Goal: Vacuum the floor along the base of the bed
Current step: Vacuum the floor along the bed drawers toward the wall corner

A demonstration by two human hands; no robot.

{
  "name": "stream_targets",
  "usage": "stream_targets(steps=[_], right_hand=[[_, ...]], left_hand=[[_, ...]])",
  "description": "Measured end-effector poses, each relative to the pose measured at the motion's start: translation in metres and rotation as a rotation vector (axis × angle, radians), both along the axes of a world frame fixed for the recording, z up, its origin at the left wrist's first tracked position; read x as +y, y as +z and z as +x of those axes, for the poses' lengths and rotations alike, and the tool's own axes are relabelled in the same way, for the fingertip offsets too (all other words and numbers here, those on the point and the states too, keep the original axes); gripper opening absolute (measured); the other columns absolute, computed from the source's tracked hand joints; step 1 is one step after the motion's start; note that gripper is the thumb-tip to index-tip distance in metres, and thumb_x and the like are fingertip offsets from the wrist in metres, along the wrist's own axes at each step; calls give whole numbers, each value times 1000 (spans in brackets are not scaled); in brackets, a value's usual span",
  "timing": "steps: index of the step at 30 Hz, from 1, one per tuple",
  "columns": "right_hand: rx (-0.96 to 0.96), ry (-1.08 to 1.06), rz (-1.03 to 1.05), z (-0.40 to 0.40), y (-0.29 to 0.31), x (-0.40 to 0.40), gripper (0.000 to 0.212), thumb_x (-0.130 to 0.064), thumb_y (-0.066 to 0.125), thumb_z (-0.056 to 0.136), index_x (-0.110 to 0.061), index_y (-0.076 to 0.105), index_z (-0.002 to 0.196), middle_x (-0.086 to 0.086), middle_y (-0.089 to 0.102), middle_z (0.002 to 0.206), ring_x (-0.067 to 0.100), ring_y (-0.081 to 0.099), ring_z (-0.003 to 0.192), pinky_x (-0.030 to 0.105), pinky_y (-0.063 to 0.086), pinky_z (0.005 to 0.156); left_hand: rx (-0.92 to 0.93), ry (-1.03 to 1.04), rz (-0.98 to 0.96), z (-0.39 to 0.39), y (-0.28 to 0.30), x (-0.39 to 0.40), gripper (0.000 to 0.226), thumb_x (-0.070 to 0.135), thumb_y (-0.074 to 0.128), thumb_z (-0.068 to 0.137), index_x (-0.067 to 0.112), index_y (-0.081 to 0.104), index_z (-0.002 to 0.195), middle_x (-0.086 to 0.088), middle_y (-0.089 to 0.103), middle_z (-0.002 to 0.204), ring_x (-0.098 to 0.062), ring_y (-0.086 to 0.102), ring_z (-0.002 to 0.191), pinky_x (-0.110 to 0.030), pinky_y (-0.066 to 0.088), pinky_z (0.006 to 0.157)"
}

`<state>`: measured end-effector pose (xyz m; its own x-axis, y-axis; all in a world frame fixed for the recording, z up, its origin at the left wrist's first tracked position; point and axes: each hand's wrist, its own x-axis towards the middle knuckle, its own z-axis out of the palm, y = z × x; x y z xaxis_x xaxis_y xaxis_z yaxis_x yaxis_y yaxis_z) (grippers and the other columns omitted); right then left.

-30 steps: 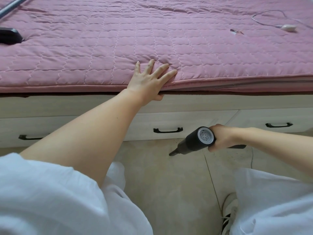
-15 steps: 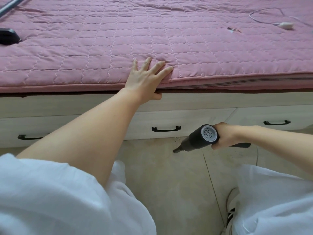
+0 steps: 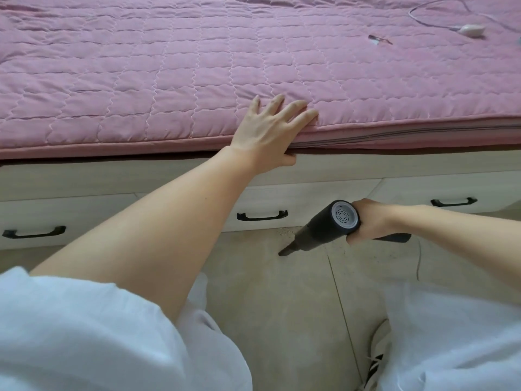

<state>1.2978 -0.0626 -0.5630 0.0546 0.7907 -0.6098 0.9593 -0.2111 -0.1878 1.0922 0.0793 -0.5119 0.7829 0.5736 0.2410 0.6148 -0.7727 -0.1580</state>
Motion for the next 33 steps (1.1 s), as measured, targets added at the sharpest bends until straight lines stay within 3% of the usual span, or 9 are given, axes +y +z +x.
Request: stream_targets(steps=[4,11,14,17,20,25,33], right_hand=[[14,19,34,6,-5,2,22,-21,71,71,-27,54,83,-5,61,81,11,58,71,20,44,57],[105,64,80,10,-14,1,39,-16,73,72,-30,54,104,-8,62,91,12,60,83,14,44,61],[125,104,86,10,-20,2,53,-19,73,74,-28,54,122,-7,63,102,13,60,93,19,46,74],[129,126,100,9,-23,2,58,-20,72,75,-27,51,128,-3,65,111,16,61,98,22,48,79],[128,145,106,9,-26,0,56,-23,73,74,-28,52,125,-3,66,109,17,63,97,28,53,83],[90,207,83,10,-29,-4,37,-29,69,71,-39,47,100,-5,65,96,18,64,84,40,57,76],[53,270,71,10,-33,-9,37,-28,66,77,-29,49,110,-3,63,98,20,62,85,40,56,76]], left_hand=[[-18,-4,21,3,-3,3,96,51,73,74,28,23,152,0,28,157,-32,28,143,-59,24,113],[48,61,-28,10,-2,2,105,48,77,73,31,14,155,4,20,160,-29,19,147,-59,21,115],[63,89,-46,11,-1,-1,106,45,78,74,31,11,155,5,17,161,-29,15,148,-59,18,116],[62,108,-58,11,0,-4,107,43,78,74,31,10,156,5,15,162,-28,13,149,-58,16,117],[55,129,-61,12,0,-7,108,41,79,74,32,10,156,6,15,162,-28,12,149,-57,13,118],[23,184,-75,16,-3,-12,106,40,77,76,33,7,155,6,12,162,-25,9,150,-53,11,120],[-41,332,-138,23,-9,-14,102,51,71,79,40,3,154,5,7,164,-21,4,151,-57,2,119]])
